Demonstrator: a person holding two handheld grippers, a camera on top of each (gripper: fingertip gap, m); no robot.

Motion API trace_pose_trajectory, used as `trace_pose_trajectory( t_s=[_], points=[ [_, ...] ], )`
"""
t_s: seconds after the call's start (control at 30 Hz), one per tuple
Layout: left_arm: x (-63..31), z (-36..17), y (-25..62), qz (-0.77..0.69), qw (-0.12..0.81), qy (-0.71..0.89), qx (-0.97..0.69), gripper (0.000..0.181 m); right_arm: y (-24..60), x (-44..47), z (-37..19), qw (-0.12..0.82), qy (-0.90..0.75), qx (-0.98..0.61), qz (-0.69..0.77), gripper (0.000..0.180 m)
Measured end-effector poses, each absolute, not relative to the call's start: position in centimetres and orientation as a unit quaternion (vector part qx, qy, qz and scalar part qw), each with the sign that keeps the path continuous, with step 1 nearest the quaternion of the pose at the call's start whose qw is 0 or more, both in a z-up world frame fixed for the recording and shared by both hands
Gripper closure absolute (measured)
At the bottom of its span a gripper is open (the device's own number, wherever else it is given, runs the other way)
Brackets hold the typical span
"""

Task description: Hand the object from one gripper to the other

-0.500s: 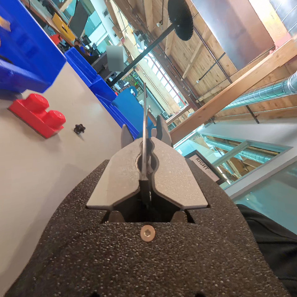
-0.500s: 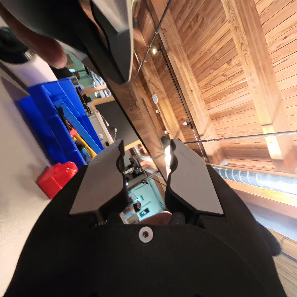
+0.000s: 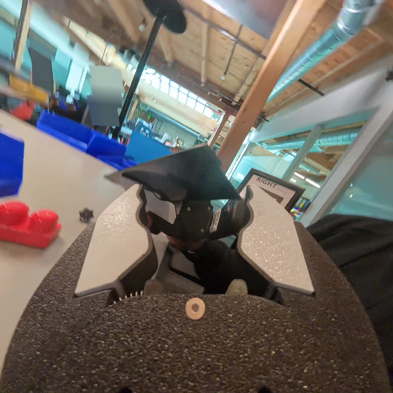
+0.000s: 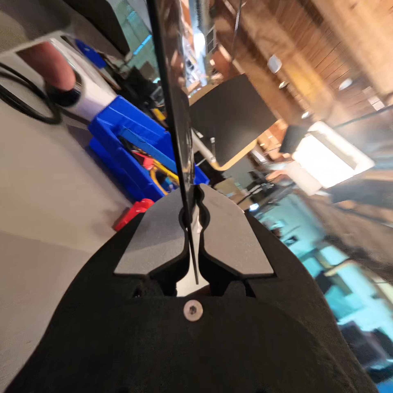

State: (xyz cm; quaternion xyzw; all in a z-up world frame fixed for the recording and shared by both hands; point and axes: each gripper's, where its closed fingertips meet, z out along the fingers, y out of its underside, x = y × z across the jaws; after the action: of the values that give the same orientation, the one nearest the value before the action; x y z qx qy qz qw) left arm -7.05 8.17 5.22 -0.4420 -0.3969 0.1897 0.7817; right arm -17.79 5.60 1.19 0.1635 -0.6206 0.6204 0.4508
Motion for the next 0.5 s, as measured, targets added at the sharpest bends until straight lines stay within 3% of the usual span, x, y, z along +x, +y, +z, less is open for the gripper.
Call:
trace_pose_trajectory(
  t_s=[0.1,0.3,0.5],
  points=[
    [-5.0,6.5,7.2,0.254,0.787,-0.327,-0.458,0.089,5.2,-16.7,0.0,0.298,-0.701,0.158,0.628,0.180],
    [-5.7,3.6,6.2,0.333,0.705,-0.335,-0.528,0.104,6.5,-10.3,-2.3,-0.027,-0.788,0.195,0.583,0.179],
    [-6.6,1.5,8.7,0.321,0.671,-0.321,-0.586,0.113,9.1,-4.4,-4.0,-0.233,-0.796,0.253,0.498,0.178]
  ],
)
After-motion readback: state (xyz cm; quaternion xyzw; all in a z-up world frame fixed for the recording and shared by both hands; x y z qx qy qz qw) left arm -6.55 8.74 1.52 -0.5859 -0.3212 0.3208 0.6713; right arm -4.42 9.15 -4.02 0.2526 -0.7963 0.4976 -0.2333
